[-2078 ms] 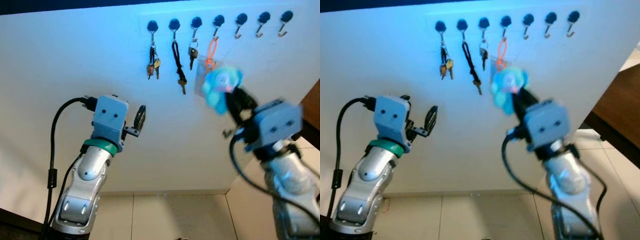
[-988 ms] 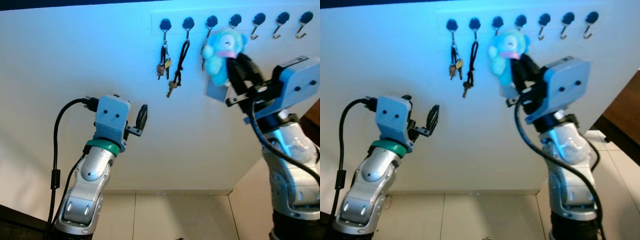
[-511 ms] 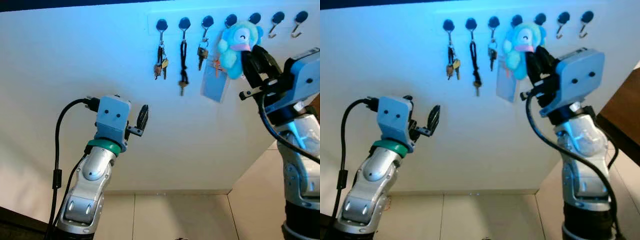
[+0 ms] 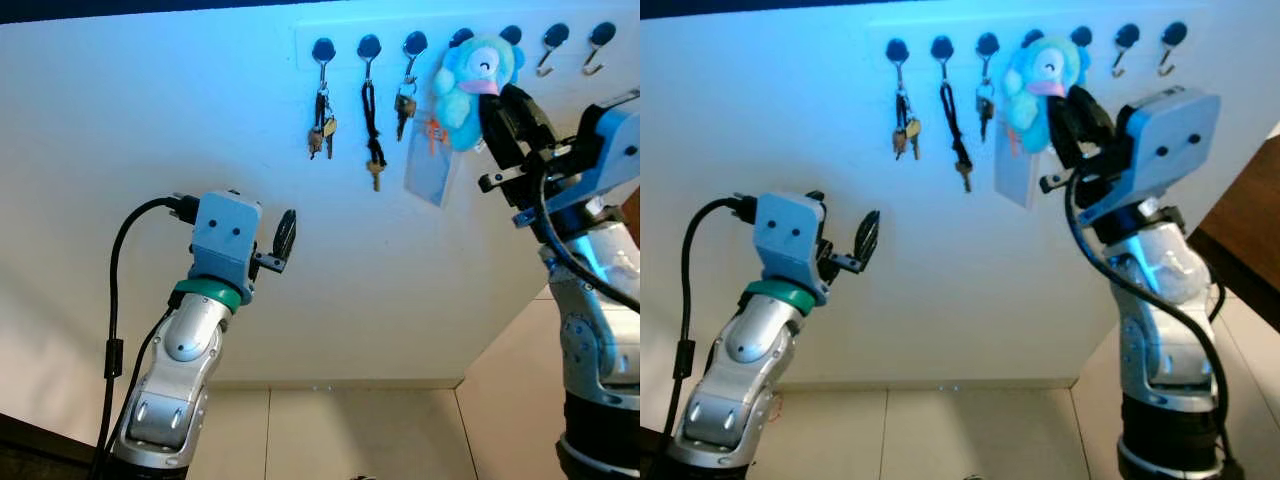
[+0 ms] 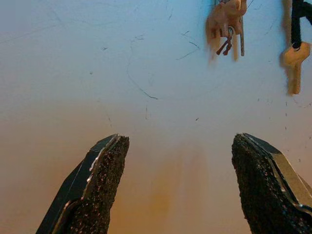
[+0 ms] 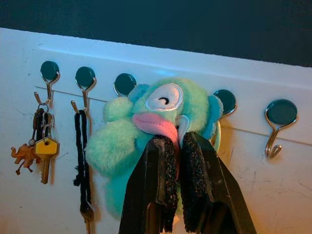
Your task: Hang keys on a hook
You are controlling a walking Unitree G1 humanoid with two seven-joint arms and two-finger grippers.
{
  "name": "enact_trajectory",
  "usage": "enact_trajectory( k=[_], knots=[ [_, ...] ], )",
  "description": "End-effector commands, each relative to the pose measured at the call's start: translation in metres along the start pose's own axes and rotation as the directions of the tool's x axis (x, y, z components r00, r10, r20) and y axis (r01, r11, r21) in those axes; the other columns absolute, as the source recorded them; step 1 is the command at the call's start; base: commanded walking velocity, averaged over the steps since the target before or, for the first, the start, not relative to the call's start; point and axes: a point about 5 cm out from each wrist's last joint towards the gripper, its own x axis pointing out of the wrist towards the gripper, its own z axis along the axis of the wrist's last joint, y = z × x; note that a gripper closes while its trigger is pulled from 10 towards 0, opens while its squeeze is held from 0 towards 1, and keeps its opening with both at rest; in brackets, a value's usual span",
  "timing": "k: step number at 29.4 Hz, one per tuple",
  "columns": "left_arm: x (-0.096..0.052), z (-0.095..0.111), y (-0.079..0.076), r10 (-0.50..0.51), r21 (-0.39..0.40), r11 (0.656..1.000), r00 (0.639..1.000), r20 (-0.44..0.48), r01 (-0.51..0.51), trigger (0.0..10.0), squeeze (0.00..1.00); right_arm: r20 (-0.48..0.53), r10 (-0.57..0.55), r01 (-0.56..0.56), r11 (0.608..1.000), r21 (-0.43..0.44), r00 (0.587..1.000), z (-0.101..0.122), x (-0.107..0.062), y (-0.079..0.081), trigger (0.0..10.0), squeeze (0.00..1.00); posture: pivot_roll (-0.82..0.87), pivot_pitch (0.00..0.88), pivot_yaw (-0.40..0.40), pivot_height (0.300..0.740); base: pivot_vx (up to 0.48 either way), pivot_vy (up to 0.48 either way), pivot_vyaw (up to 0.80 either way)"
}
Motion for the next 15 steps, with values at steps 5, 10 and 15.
enact_trajectory(
  k=[5, 10, 15],
  knots=[
    [-0.003, -0.004, 0.004, 0.012, 0.015, 1.000, 1.000, -0.017, -0.012, 10.0, 0.00, -0.005, 0.006, -0.006, 0.998, 0.070, 1.000, 0.000, -0.007, 0.001, 10.0, 0.00, -0.19, 0.078, 0.137, 0.740, 0.000, 0.000, 0.00],
    [-0.002, -0.004, 0.004, 0.008, 0.014, 1.000, 1.000, -0.017, -0.008, 10.0, 0.00, -0.001, -0.043, 0.043, 0.996, 0.080, 0.999, 0.004, -0.013, -0.007, 10.0, 0.00, -0.19, 0.079, 0.141, 0.740, 0.000, 0.000, 0.00],
    [-0.002, -0.005, 0.004, 0.006, 0.014, 1.000, 1.000, -0.018, -0.005, 10.0, 0.00, -0.001, -0.062, 0.062, 0.996, 0.070, 0.998, 0.007, -0.016, -0.013, 10.0, 0.00, -0.19, 0.079, 0.143, 0.740, 0.000, 0.000, 0.00]
  ],
)
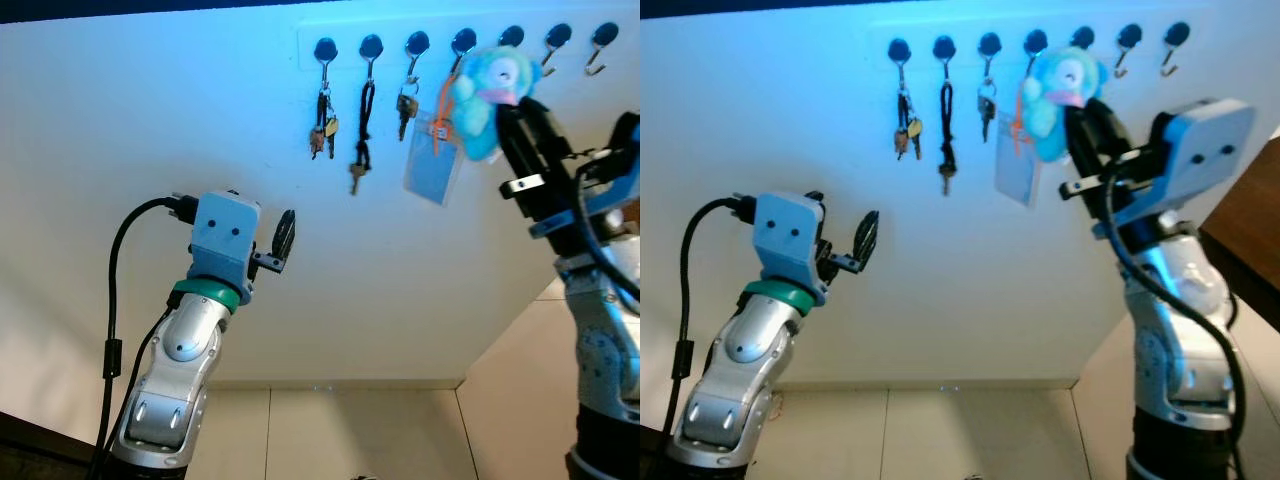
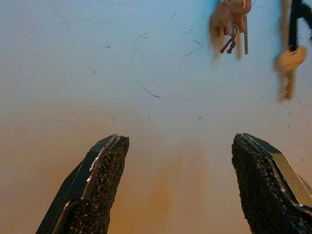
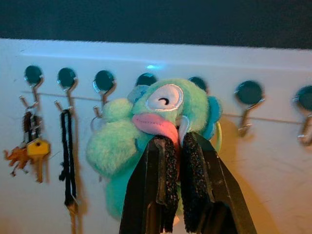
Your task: Hang keys on a hook
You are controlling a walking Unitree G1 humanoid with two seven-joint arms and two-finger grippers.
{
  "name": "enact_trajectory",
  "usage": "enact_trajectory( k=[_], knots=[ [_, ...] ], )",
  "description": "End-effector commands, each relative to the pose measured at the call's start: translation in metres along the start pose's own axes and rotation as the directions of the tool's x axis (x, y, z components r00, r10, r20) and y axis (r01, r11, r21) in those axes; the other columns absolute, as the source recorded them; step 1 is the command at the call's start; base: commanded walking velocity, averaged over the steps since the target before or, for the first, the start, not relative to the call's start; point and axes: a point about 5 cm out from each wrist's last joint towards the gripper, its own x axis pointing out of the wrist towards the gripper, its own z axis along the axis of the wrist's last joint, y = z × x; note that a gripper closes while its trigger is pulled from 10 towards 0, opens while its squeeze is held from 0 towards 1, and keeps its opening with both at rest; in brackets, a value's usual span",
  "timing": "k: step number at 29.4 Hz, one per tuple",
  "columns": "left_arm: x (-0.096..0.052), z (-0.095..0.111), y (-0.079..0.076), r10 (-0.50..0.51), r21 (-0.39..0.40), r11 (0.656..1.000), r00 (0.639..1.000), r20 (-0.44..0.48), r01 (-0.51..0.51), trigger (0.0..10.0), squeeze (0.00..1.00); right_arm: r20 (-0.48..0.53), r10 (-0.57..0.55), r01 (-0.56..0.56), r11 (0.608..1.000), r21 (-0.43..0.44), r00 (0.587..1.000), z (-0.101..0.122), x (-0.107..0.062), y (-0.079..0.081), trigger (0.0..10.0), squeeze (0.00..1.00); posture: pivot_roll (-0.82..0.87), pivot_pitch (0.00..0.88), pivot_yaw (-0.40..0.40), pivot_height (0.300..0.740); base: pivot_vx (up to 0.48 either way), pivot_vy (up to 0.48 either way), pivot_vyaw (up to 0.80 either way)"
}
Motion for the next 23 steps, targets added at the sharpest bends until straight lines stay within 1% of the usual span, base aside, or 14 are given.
enact_trajectory(
  k=[1, 4, 7, 11, 19, 23],
  knots=[
    [-0.002, -0.005, 0.003, 0.004, 0.011, 1.000, 1.000, -0.018, -0.004, 10.0, 0.00, 0.009, 0.004, -0.004, 1.000, 0.005, 1.000, 0.003, -0.002, 0.000, 10.0, 0.00, -0.20, 0.078, 0.148, 0.740, 0.000, 0.000, 0.00],
    [-0.001, -0.005, 0.002, 0.001, 0.010, 1.000, 1.000, -0.019, -0.001, 10.0, 0.00, 0.006, 0.005, -0.005, 1.000, 0.006, 1.000, 0.003, -0.002, -0.002, 10.0, 0.00, -0.19, 0.079, 0.148, 0.740, 0.000, 0.000, 0.00],
    [0.000, -0.004, 0.002, 0.005, 0.009, 1.000, 1.000, -0.017, -0.004, 10.0, 0.00, 0.012, 0.042, -0.043, 0.999, 0.028, 0.999, 0.004, 0.003, 0.001, 10.0, 0.00, -0.19, 0.080, 0.146, 0.740, 0.000, 0.000, 0.00],
    [-0.001, -0.004, 0.003, 0.007, 0.010, 1.000, 1.000, -0.018, -0.007, 10.0, 0.00, 0.006, 0.051, -0.051, 0.998, 0.043, 0.999, 0.003, 0.003, 0.002, 10.0, 0.00, -0.18, 0.081, 0.141, 0.740, 0.000, 0.000, 0.00],
    [-0.003, -0.005, 0.005, 0.012, 0.014, 1.000, 1.000, -0.022, -0.012, 10.0, 0.00, -0.030, 0.002, 0.002, 0.990, 0.138, 1.000, -0.006, -0.007, -0.003, 10.0, 0.00, -0.18, 0.086, 0.147, 0.740, 0.000, 0.000, 0.00],
    [-0.001, -0.004, 0.005, 0.010, 0.015, 1.000, 1.000, -0.021, -0.009, 10.0, 0.00, -0.040, -0.025, 0.030, 0.988, 0.149, 0.999, -0.008, -0.012, -0.006, 10.0, 0.00, -0.19, 0.087, 0.152, 0.740, 0.000, 0.000, 0.00]
  ],
)
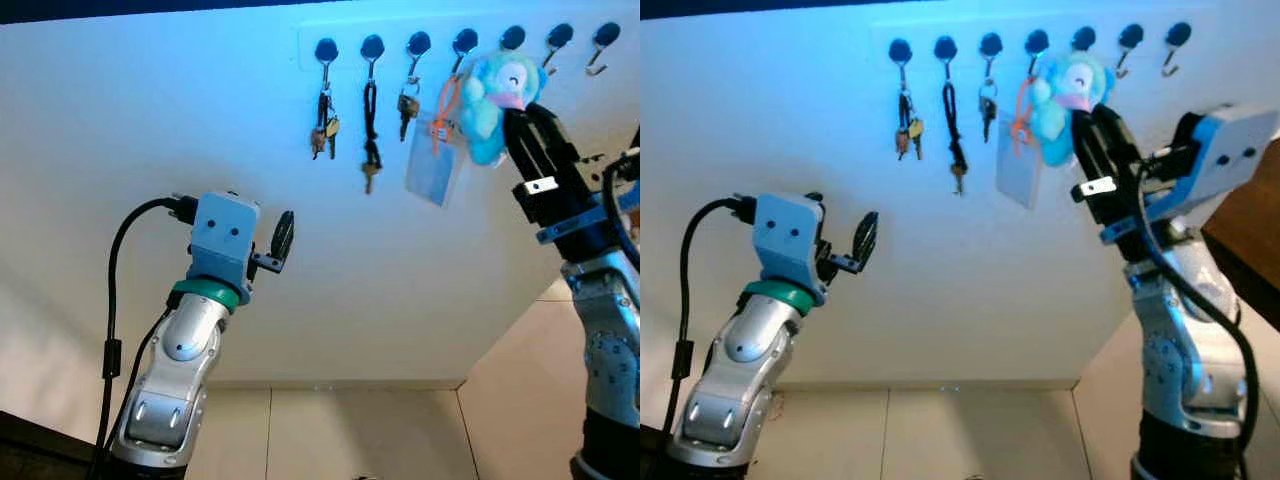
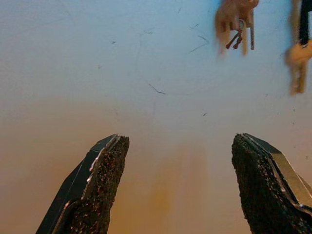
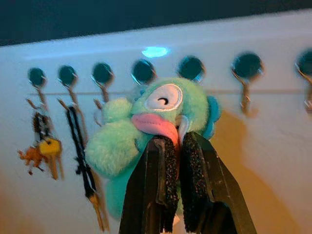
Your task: Hang keys on a hook
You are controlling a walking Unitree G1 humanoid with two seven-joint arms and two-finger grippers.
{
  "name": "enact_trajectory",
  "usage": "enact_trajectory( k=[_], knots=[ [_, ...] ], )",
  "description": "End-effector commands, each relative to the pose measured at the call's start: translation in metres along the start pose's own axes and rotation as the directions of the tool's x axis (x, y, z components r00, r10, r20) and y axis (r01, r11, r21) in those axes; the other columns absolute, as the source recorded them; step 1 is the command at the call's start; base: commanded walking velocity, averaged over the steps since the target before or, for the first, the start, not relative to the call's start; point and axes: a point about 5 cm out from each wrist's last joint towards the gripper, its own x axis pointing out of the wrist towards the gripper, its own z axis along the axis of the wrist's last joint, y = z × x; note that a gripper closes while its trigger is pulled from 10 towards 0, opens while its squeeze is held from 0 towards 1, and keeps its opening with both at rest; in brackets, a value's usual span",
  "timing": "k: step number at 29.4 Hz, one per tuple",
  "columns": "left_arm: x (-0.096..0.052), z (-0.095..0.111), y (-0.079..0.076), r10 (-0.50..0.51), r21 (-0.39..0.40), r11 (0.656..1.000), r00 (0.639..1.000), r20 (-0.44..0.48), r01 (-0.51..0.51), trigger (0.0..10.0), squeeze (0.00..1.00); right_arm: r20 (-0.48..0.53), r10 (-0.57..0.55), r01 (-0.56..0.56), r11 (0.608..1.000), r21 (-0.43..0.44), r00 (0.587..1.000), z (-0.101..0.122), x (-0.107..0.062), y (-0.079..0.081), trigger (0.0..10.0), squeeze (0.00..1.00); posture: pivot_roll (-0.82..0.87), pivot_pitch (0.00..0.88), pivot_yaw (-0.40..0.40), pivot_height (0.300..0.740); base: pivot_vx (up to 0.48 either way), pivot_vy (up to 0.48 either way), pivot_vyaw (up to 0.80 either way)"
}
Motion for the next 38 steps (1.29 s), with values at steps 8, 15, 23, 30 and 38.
enact_trajectory(
  k=[8, 15, 23, 30, 38],
  knots=[
    [-0.001, -0.003, 0.004, 0.002, 0.012, 1.000, 1.000, -0.013, -0.002, 10.0, 0.00, 0.005, -0.058, 0.057, 0.998, 0.036, 0.998, 0.001, -0.007, -0.009, 10.0, 0.00, -0.19, 0.088, 0.155, 0.740, 0.000, 0.000, 0.00],
    [-0.001, -0.003, 0.003, 0.000, 0.013, 1.000, 1.000, -0.014, 0.001, 10.0, 0.00, -0.053, -0.080, 0.083, 0.995, 0.062, 0.995, -0.011, -0.017, -0.014, 10.0, 0.00, -0.19, 0.089, 0.156, 0.740, 0.000, 0.000, 0.00],
    [-0.001, -0.003, 0.004, -0.002, 0.017, 1.000, 1.000, -0.018, 0.002, 10.0, 0.00, -0.172, 0.023, -0.021, 1.000, 0.010, 0.985, -0.034, -0.023, 0.004, 10.0, 0.25, -0.18, 0.091, 0.159, 0.740, 0.000, 0.000, 0.00],
    [-0.002, -0.003, 0.004, -0.001, 0.015, 1.000, 1.000, -0.020, 0.002, 10.0, 0.00, -0.198, 0.087, -0.091, 0.996, -0.008, 0.976, -0.038, -0.023, 0.013, 10.0, 1.00, -0.18, 0.094, 0.156, 0.740, 0.000, 0.000, 0.00],
    [-0.003, -0.005, 0.002, -0.005, 0.012, 1.000, 1.000, -0.027, 0.005, 10.0, 0.00, -0.314, 0.251, -0.264, 0.965, 0.002, 0.916, -0.053, -0.043, 0.037, 10.0, 0.00, -0.18, 0.106, 0.156, 0.740, 0.000, 0.000, 0.00]
  ],
)
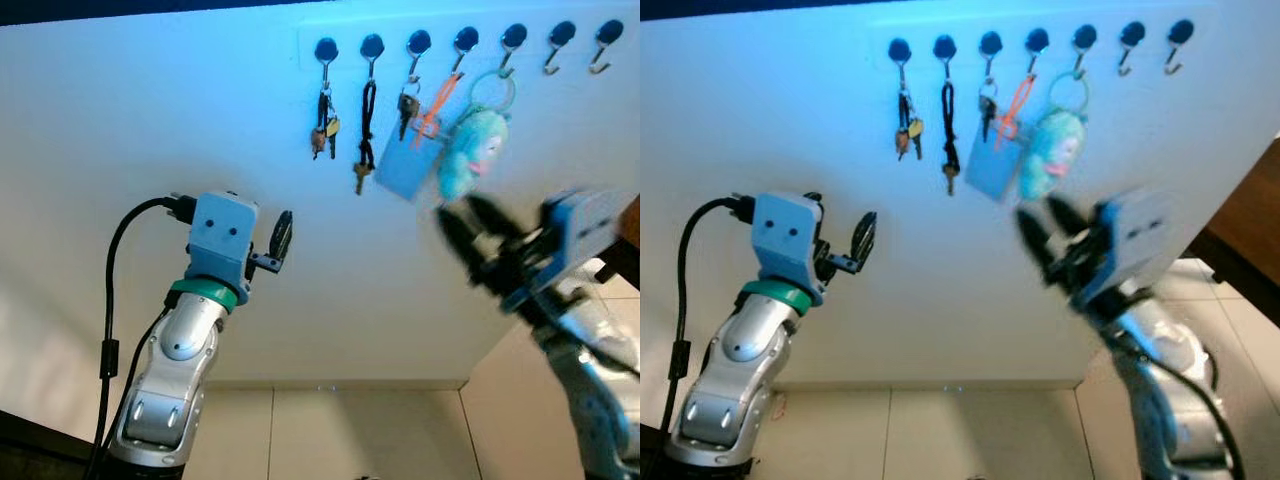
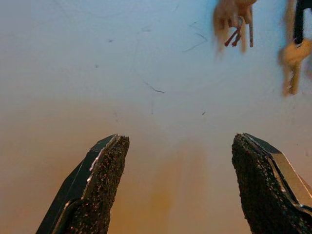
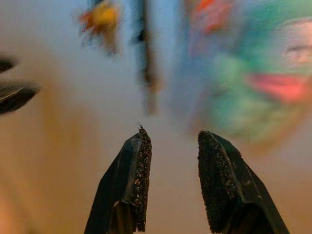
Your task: Hang keys on a hook
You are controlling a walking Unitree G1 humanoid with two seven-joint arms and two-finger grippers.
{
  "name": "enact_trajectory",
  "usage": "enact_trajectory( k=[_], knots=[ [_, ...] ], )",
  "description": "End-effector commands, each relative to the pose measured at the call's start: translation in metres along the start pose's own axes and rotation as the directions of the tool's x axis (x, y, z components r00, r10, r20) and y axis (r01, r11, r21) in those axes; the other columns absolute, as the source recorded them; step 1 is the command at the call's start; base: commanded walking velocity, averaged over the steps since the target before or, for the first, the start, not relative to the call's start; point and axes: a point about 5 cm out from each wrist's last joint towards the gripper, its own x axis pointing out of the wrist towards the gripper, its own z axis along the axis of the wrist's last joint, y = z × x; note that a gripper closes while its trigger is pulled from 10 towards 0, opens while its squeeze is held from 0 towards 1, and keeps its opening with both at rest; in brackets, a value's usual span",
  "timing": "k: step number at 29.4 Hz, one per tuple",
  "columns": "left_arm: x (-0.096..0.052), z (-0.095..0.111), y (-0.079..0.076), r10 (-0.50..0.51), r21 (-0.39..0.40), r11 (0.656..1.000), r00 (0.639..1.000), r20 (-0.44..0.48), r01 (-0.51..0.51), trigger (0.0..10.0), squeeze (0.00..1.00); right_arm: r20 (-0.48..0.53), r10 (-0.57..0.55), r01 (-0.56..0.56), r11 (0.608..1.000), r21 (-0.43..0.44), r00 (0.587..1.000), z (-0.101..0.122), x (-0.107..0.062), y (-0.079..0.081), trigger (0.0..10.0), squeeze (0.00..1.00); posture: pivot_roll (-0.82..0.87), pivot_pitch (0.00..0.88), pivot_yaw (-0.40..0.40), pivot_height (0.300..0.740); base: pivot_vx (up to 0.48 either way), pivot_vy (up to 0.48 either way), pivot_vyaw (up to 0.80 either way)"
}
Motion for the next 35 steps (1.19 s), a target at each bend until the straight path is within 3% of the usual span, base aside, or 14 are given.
enact_trajectory(
  k=[1, 8, 10, 12, 13, 15, 19, 20, 24, 30, 35],
  knots=[
    [-0.004, -0.006, 0.002, 0.002, 0.009, 1.000, 1.000, -0.031, -0.002, 10.0, 0.00, -0.047, 0.068, -0.069, 0.997, -0.024, 0.997, -0.007, -0.006, 0.013, 10.0, 0.00, -0.19, 0.110, 0.155, 0.740, 0.000, 0.000, 0.00],
    [-0.007, -0.012, 0.000, -0.019, 0.009, 1.000, 0.998, -0.056, 0.019, 10.0, 0.00, -0.075, 0.107, -0.109, 0.994, -0.019, 0.991, -0.013, -0.010, 0.025, 10.0, 0.00, -0.19, 0.111, 0.157, 0.740, 0.000, 0.000, 0.00],
    [-0.010, -0.022, -0.002, -0.024, 0.005, 1.000, 0.994, -0.103, 0.025, 10.0, 0.00, -0.054, 0.053, -0.053, 0.999, 0.002, 0.997, -0.020, 0.001, 0.035, 10.0, 0.00, -0.19, 0.101, 0.156, 0.740, 0.000, 0.000, 0.00],
    [-0.014, -0.036, 0.003, 0.027, 0.054, 0.998, 0.985, -0.170, -0.018, 10.0, 0.00, -0.059, -0.112, 0.112, 0.994, -0.006, 0.992, -0.033, 0.018, 0.033, 10.0, 0.00, -0.19, 0.093, 0.153, 0.740, 0.000, 0.000, 0.00],
    [-0.014, -0.036, 0.003, 0.027, 0.054, 0.998, 0.985, -0.170, -0.018, 10.0, 0.00, -0.059, -0.112, 0.112, 0.994, -0.006, 0.992, -0.033, 0.018, 0.033, 10.0, 0.00, -0.19, 0.093, 0.153, 0.740, 0.000, 0.000, 0.00],
    [-0.019, -0.049, 0.016, 0.124, 0.105, 0.989, 0.963, -0.238, -0.101, 10.0, 0.00, -0.090, -0.227, 0.228, 0.974, 0.009, 0.970, -0.046, 0.026, 0.034, 10.0, 0.00, -0.16, 0.076, 0.136, 0.740, 0.000, 0.000, 0.00],
    [-0.023, -0.055, 0.024, 0.170, 0.118, 0.983, 0.948, -0.268, -0.142, 10.0, 0.00, -0.112, -0.237, 0.240, 0.971, 0.008, 0.965, -0.052, 0.027, 0.037, 10.0, 0.00, -0.16, 0.076, 0.136, 0.740, 0.000, 0.000, 0.00],
    [-0.028, -0.061, 0.034, 0.214, 0.122, 0.975, 0.926, -0.311, -0.185, 10.0, 0.00, -0.138, -0.241, 0.242, 0.970, -0.013, 0.961, -0.057, 0.027, 0.042, 10.0, 0.00, -0.16, 0.071, 0.130, 0.740, 0.000, 0.000, 0.00],
    [-0.042, -0.074, 0.046, 0.250, 0.115, 0.968, 0.890, -0.381, -0.223, 10.0, 0.00, -0.160, -0.291, 0.288, 0.957, -0.037, 0.943, -0.064, 0.023, 0.047, 10.0, 0.00, -0.16, 0.063, 0.114, 0.740, 0.000, 0.000, 0.00],
    [-0.056, -0.082, 0.045, 0.287, 0.104, 0.958, 0.868, -0.405, -0.268, 10.0, 0.00, -0.188, -0.388, 0.376, 0.922, -0.096, 0.902, -0.075, 0.018, 0.044, 10.0, 0.00, -0.17, 0.047, 0.092, 0.740, 0.000, 0.000, 0.00],
    [-0.056, -0.082, 0.044, 0.353, 0.117, 0.936, 0.860, -0.369, -0.333, 10.0, 0.00, -0.173, -0.338, 0.326, 0.940, -0.094, 0.925, -0.078, 0.021, 0.048, 10.0, 0.00, -0.17, 0.036, 0.045, 0.740, 0.000, 0.000, 0.00]
  ],
)
